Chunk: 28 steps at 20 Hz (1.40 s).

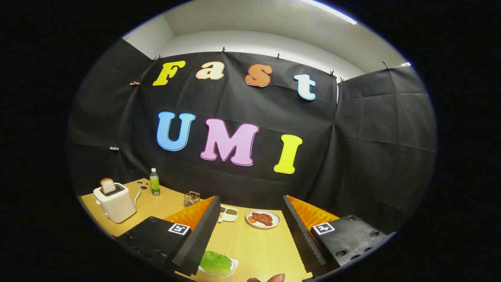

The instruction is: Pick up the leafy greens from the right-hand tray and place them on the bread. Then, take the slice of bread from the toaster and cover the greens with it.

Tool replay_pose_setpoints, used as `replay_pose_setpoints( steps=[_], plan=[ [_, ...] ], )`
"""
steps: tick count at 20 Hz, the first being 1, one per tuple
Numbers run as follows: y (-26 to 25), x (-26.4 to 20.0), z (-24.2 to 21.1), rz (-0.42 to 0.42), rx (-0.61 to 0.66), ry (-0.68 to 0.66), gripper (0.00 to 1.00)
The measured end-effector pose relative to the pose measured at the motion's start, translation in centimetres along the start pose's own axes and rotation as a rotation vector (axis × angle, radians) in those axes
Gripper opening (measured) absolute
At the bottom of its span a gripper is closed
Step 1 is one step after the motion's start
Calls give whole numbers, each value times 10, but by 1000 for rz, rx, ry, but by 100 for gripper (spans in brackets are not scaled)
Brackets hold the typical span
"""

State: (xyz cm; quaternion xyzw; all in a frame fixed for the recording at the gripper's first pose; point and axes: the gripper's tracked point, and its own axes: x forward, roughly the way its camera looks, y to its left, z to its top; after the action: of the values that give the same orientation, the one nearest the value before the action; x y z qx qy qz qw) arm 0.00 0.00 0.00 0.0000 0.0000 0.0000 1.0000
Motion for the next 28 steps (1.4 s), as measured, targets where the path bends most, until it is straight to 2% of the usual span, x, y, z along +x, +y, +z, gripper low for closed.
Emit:
replay_pose_setpoints(
  steps=[17, 21, 24, 28],
  plan=[
    [9, 2, -3, 36, 30, -3, 97],
    [24, -2, -17, 67, 76, 24, 97],
    [32, -3, -31, 90, 63, 46, 97],
    [37, -1, -20, 105, 52, 13, 97]
  ],
)
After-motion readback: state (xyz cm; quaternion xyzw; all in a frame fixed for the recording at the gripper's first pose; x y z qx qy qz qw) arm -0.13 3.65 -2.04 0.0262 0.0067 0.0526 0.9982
